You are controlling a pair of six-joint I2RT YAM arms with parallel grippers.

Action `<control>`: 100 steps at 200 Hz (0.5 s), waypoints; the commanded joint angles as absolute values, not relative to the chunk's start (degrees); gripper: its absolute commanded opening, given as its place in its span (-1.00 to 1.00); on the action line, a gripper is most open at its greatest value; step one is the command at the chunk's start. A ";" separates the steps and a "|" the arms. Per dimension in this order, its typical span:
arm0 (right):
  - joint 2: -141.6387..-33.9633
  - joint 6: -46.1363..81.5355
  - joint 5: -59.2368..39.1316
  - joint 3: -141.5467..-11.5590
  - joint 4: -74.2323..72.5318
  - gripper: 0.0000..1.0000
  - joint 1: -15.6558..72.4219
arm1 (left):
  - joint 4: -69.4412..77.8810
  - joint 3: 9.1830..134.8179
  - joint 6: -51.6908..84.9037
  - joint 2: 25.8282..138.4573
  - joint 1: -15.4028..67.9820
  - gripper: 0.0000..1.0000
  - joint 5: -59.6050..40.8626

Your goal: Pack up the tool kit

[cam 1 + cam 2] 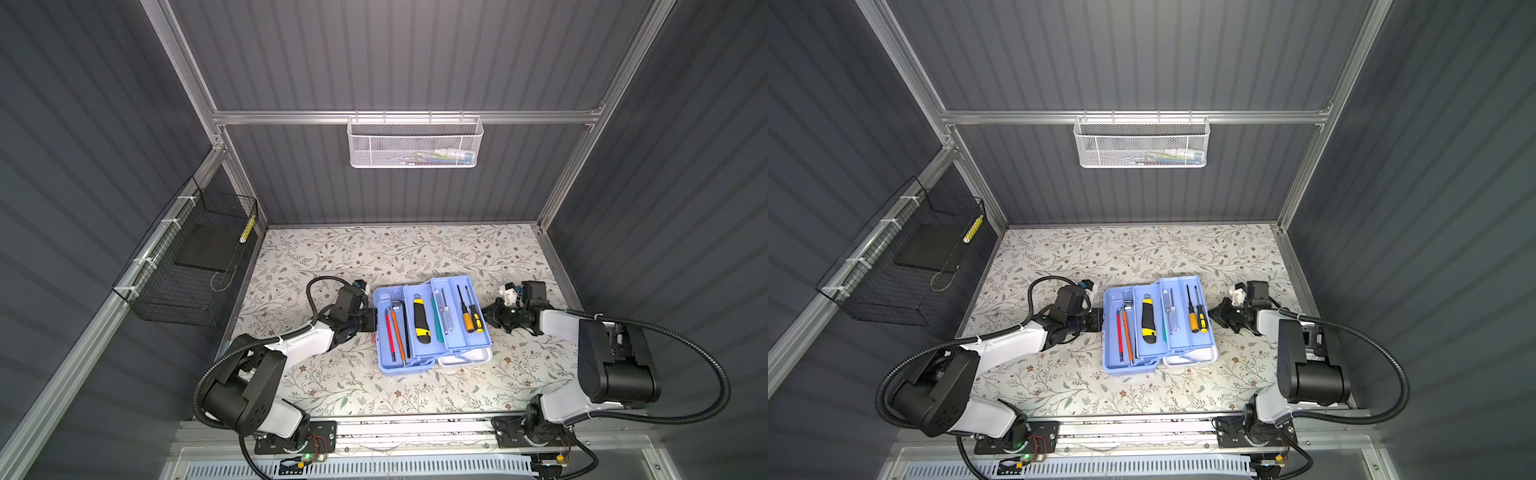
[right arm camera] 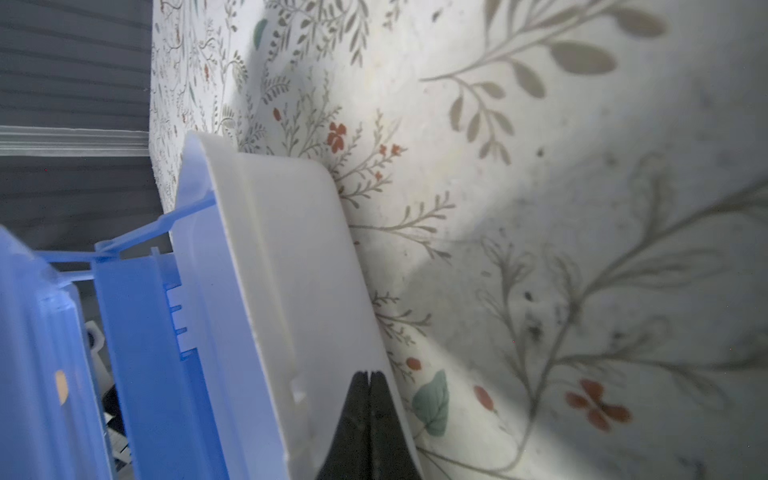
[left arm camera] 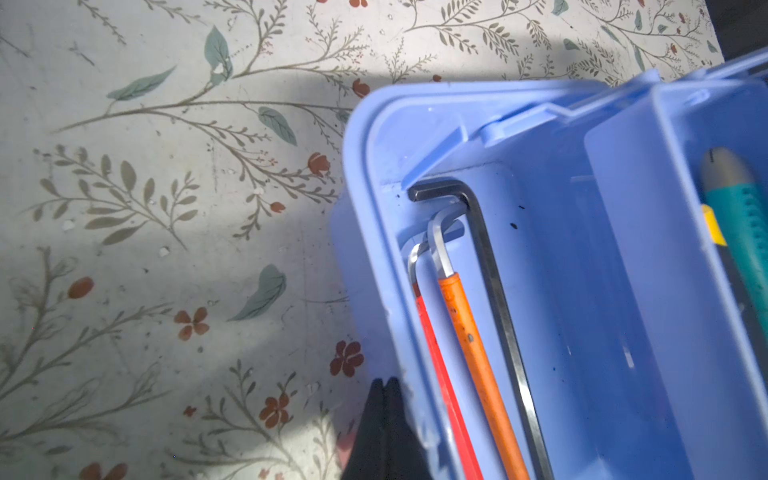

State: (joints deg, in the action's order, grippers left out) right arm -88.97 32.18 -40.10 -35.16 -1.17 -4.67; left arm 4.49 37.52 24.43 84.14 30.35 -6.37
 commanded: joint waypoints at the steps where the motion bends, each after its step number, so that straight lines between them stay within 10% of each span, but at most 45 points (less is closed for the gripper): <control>1: -88.50 33.67 -44.36 -33.83 -4.45 -1.00 -4.16 | 7.27 36.65 23.99 84.07 30.74 -1.00 -8.45; 100: -80.35 39.82 -49.57 -27.95 -10.02 -1.00 -3.34 | 9.02 36.49 24.35 82.97 31.20 -1.00 -11.14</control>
State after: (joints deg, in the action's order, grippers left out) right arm -83.42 37.43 -42.65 -28.95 -8.40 -4.47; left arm 5.82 36.93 24.43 84.14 30.35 -7.62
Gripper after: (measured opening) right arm 0.047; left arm 0.043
